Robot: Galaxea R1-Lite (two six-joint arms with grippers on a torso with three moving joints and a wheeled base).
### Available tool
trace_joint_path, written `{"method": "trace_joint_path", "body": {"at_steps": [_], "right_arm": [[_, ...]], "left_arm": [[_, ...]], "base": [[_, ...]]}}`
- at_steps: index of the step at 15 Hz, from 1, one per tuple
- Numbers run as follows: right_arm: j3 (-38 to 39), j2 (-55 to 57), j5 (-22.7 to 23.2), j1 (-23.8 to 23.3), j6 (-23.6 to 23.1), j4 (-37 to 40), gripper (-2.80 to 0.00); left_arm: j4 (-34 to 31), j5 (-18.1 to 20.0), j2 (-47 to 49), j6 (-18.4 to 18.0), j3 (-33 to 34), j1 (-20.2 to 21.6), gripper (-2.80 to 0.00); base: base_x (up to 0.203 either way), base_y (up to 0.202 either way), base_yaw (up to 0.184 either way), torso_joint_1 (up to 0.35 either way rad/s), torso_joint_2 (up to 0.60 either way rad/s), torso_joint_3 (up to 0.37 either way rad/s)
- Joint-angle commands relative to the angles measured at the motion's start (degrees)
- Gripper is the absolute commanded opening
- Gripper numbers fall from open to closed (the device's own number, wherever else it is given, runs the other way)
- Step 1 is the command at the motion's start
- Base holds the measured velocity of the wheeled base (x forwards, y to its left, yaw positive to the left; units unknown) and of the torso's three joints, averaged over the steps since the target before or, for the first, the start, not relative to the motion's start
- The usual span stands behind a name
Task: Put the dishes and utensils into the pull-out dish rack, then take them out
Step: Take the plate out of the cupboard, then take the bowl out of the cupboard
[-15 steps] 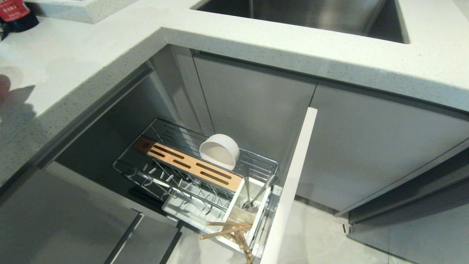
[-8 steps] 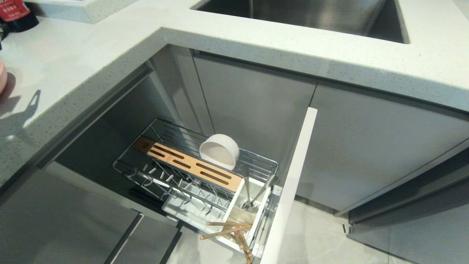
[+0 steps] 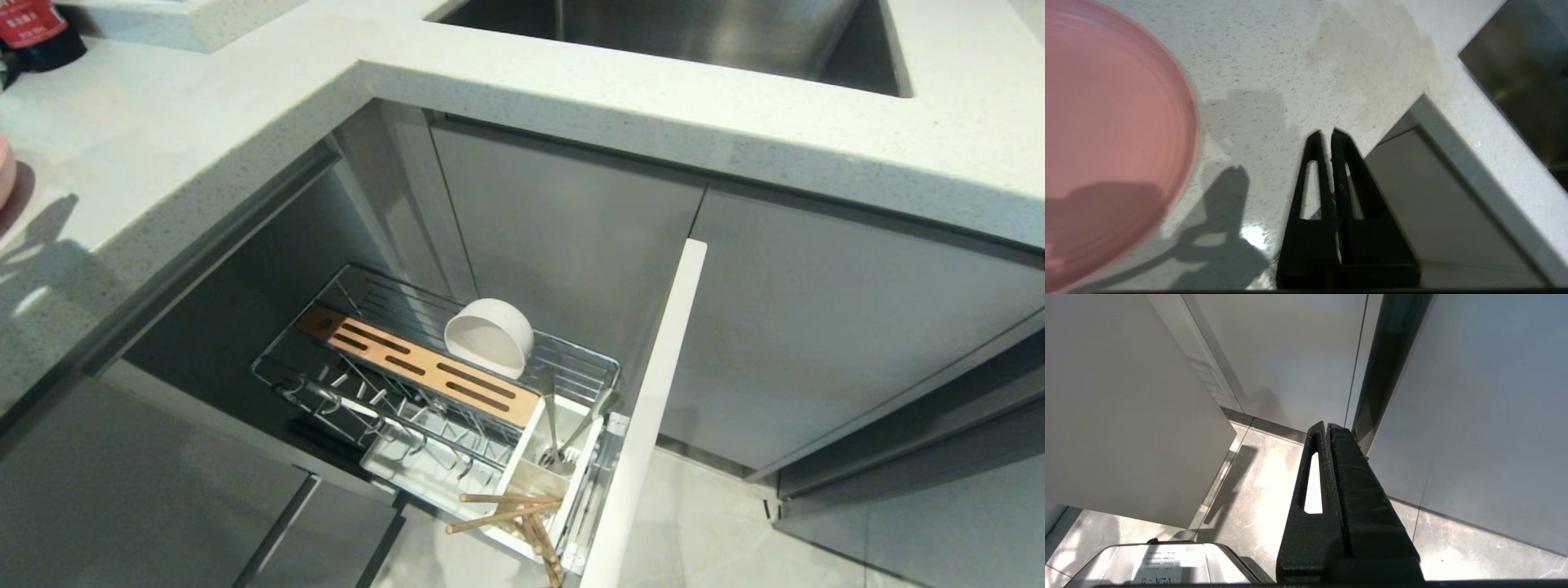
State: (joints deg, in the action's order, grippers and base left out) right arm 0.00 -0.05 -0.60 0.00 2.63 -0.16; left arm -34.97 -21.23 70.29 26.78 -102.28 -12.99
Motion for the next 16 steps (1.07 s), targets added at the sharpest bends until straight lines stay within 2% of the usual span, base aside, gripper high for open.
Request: {"method": "trace_joint_path", "body": {"at_steps": [1, 6, 10, 13, 16], "right_arm": [[0.0, 0.05, -0.02, 0.0, 0.0, -0.02, -2.8], [0.0, 0.05, -0.02, 0.0, 0.0, -0.02, -2.8], [0.0, 0.05, -0.01, 0.0, 0.0, -0.02, -2.8], [0.0, 0.05, -0.02, 0.0, 0.0, -0.02, -2.8], [0.0, 0.05, 0.07, 0.0, 0.0, -0.02, -2.8]], "left_arm": [[1.79, 1.12, -0.15, 1.79, 3.24, -2.55, -2.8], [3.02, 1.29, 0.68, 7.76, 9.79, -17.23, -2.8], [4.29, 1.19, 4.17, 10.66, 11.59, -18.83, -2.8], [4.38, 1.19, 6.85, 12.98, 13.88, -22.13, -2.8], [7.47, 1.12, 8.82, 13.47, 17.13, -23.35, -2.8]], "base": [[0.0, 0.0, 0.0, 0.0, 0.0, 0.0], [0.0, 0.0, 0.0, 0.0, 0.0, 0.0], [0.0, 0.0, 0.0, 0.0, 0.0, 0.0], [0.0, 0.0, 0.0, 0.0, 0.0, 0.0], [0.0, 0.0, 0.0, 0.0, 0.0, 0.0]]}}
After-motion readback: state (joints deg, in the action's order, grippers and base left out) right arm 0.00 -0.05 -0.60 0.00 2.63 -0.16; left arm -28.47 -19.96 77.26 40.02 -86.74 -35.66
